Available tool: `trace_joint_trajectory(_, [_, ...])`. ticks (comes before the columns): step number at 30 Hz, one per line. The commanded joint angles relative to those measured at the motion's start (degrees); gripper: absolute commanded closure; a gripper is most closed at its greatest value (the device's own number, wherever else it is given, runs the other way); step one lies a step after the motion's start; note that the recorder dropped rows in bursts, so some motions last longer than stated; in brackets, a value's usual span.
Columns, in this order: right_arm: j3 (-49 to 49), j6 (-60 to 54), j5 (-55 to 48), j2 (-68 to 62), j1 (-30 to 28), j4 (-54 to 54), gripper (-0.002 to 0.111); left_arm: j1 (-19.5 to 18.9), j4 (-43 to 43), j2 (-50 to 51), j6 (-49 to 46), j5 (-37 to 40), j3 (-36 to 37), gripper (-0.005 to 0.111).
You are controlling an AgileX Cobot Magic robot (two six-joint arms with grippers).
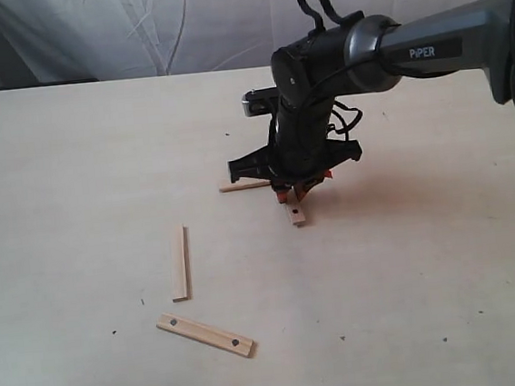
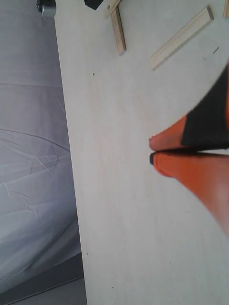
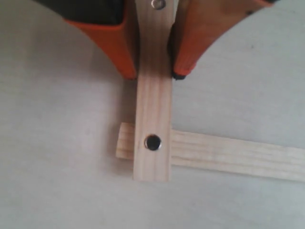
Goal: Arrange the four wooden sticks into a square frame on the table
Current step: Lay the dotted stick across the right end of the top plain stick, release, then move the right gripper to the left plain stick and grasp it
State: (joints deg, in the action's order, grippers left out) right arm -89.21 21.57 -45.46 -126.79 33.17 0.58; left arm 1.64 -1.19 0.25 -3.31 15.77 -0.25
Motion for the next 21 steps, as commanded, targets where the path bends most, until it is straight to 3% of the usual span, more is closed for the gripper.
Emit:
trace_joint_trajectory(1, [-0.5, 0.0, -0.3, -0.1, 0.1, -0.2, 0.086, -0.1, 0.1, -0.3, 0.1, -0.4, 0.2, 0.107])
trace_joint_trajectory(5, [-0.6, 0.9, -0.3, -0.1, 0.1, -0.2, 0.069, -0.1, 0.1, -0.3, 0.1, -0.4, 0.2, 0.107])
trace_joint_trajectory(16, [-2.7, 1.5, -6.7, 6.1, 0.1, 0.8, 0.069, -0.1, 0.1, -0.3, 0.1, -0.4, 0.2, 0.107])
trace_joint_trajectory(21, [-2.4, -1.2, -5.6, 7.4, 4.2, 6.4, 0.069, -0.1, 0.1, -0.3, 0.1, -0.4, 0.2, 0.107])
